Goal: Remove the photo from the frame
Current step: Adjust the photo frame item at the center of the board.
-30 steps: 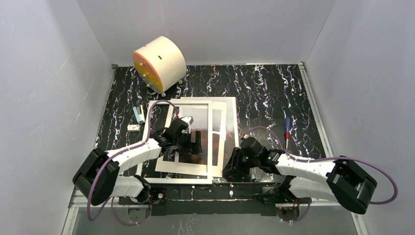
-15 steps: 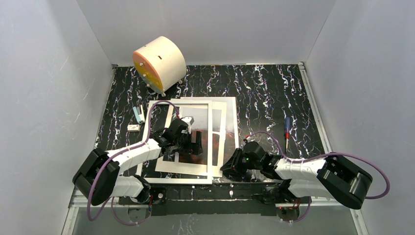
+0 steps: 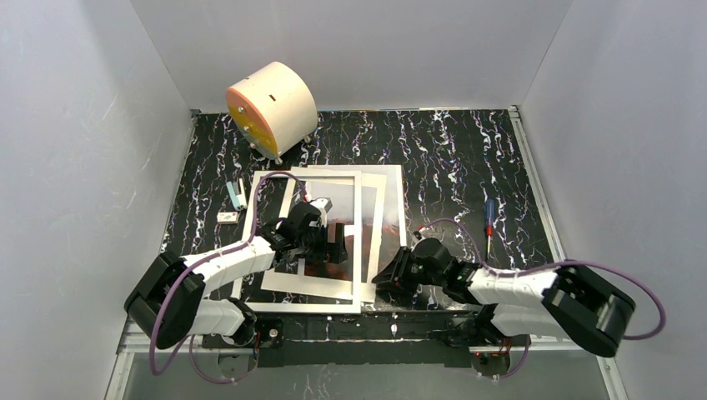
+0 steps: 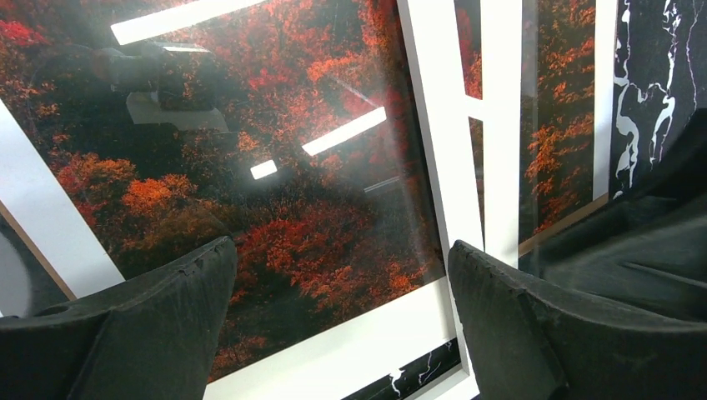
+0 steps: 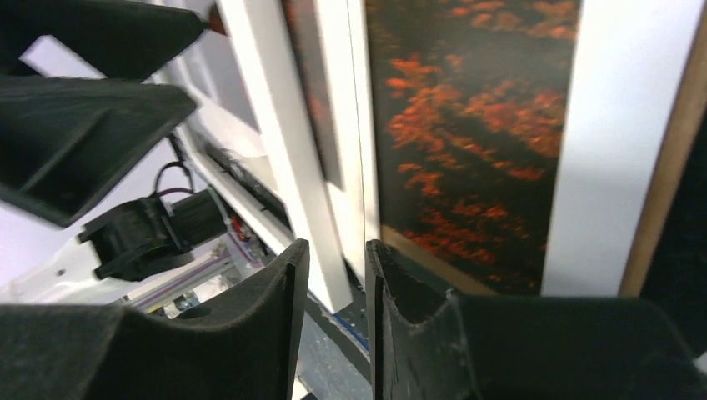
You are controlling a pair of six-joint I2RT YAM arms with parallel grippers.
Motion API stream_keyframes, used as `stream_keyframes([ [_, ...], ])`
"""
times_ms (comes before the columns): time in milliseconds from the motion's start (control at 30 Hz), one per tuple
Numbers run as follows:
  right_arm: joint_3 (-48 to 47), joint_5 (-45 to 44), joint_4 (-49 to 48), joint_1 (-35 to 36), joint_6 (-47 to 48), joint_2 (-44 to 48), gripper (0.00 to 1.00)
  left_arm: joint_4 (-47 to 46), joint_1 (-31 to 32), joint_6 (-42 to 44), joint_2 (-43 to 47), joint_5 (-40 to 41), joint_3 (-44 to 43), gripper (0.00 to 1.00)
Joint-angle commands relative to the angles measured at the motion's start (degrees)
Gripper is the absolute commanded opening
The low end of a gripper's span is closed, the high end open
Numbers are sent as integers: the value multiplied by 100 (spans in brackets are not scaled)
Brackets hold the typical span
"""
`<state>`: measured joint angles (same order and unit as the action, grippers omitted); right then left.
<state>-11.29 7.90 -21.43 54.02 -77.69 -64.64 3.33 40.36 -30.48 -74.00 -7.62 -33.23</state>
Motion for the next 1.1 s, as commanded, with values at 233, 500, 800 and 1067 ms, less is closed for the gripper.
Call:
stream_keyframes([
  [233, -848, 377, -713, 18, 319, -1214, 30, 456, 17, 172, 299, 235, -216, 96],
  [500, -1069, 389, -555, 18, 473, -1290, 6, 310, 15, 121, 355, 193, -107, 96],
  [800, -1947, 424, -13, 135, 733, -2008, 2, 532, 16, 150, 474, 506, -357, 98],
  [1067, -2204, 87, 848, 263, 1130, -2010, 32, 877, 16, 245, 325, 814, -363, 98],
])
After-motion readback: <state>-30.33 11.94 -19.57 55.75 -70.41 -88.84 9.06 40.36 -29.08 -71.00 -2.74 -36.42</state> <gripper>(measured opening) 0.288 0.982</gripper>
